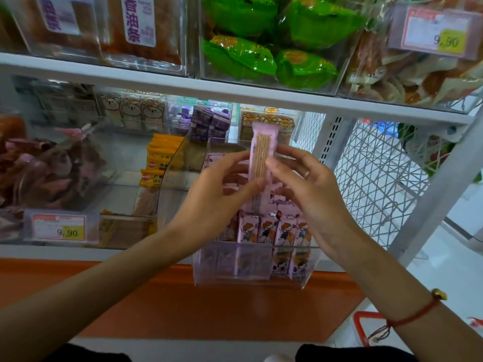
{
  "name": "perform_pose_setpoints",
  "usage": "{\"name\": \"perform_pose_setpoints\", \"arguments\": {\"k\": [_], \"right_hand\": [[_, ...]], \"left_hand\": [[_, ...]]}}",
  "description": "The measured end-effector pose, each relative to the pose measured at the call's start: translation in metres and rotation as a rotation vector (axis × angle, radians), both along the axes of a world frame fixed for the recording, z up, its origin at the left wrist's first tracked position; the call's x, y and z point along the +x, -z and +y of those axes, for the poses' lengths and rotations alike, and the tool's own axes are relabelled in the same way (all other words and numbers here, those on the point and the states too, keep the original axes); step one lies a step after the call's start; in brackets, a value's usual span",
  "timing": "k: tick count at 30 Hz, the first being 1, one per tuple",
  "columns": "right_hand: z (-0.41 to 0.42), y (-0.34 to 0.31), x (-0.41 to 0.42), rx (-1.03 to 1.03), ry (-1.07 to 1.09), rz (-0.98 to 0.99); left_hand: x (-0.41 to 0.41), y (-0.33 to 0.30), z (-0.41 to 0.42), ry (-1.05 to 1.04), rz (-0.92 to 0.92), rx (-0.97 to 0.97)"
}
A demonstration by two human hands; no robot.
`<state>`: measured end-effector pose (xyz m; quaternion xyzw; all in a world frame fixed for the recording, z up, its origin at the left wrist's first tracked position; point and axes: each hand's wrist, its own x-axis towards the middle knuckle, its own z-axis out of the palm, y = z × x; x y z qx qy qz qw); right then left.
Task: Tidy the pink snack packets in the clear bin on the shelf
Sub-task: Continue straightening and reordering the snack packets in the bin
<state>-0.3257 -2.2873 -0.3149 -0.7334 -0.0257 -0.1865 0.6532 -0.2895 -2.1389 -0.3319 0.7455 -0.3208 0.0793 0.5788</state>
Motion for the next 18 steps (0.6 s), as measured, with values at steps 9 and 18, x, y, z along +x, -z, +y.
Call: {"name": "perform_pose_setpoints", "arguments": {"k": [9, 18], "right_hand": [[-0.005, 0.007, 0.002, 0.071, -0.020, 0.138], [-0.002, 0.006, -0.008, -0.225, -0.171, -0.194]], "left_hand": [[-0.001, 0.001, -0.006, 0.115, 0.232, -0.075], [-0.004, 0.002, -0.002, 0.059, -0.067, -0.059]]}}
